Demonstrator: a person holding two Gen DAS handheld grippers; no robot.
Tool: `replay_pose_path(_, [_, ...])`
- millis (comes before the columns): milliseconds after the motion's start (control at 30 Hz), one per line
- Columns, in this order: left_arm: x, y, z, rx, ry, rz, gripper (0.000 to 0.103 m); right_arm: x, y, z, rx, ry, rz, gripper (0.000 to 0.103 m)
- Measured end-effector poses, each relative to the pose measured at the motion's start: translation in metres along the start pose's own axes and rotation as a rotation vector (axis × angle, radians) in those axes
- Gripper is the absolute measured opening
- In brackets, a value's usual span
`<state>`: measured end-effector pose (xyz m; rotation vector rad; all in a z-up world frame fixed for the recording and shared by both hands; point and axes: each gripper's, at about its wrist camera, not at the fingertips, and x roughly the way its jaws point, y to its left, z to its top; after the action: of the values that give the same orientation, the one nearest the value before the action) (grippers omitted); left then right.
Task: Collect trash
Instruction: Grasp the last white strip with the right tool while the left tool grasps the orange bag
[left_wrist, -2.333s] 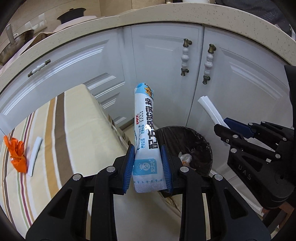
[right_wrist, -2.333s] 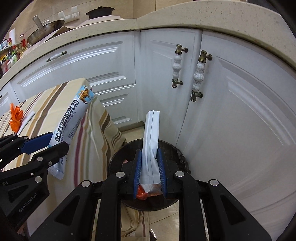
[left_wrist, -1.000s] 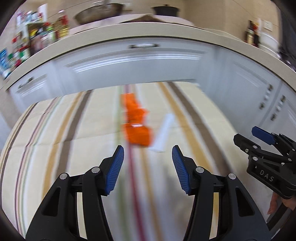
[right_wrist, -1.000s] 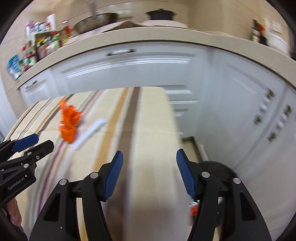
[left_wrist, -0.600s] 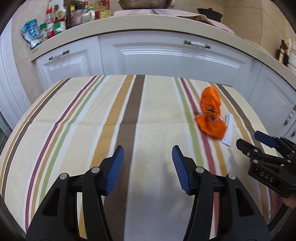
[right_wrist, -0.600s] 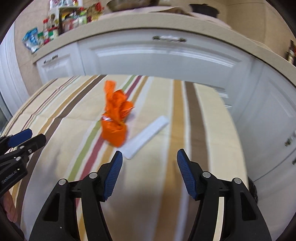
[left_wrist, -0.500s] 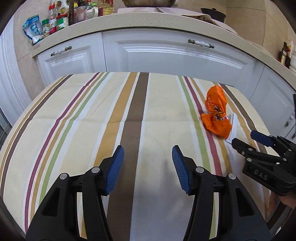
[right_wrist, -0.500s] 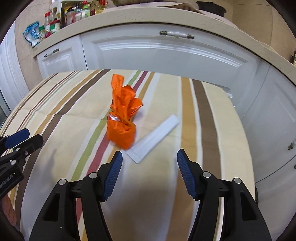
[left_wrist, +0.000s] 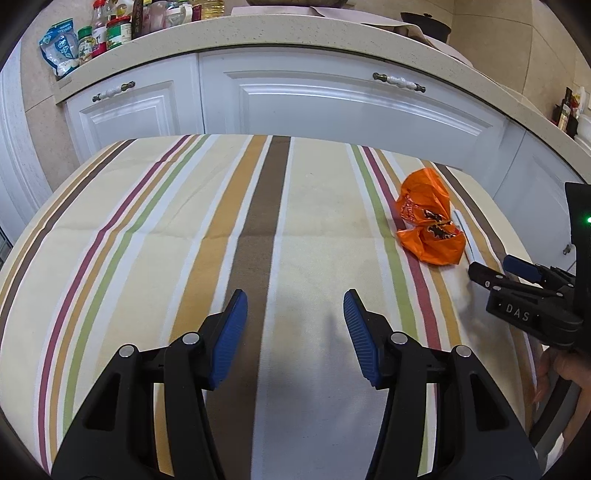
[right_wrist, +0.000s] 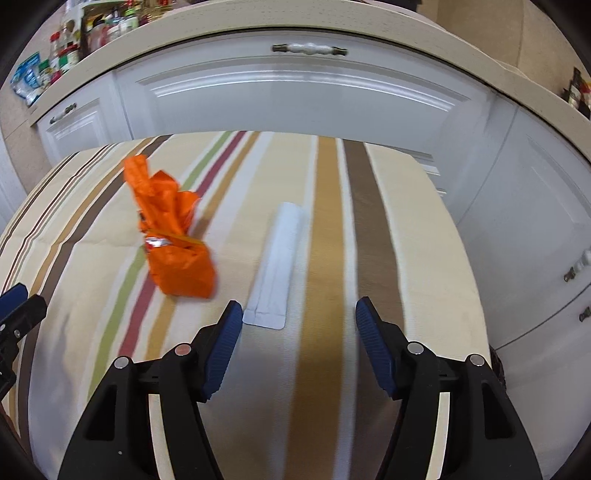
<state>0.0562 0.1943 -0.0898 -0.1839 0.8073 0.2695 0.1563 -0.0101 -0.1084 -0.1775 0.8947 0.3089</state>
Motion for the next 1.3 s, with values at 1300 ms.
replay_pose_path(1300, [0.048,-0.125,0.042,0.131,0.0,-0.076,0.062,-0.011,-0.06,-0.009,0.054,-0.023,0.08,0.025])
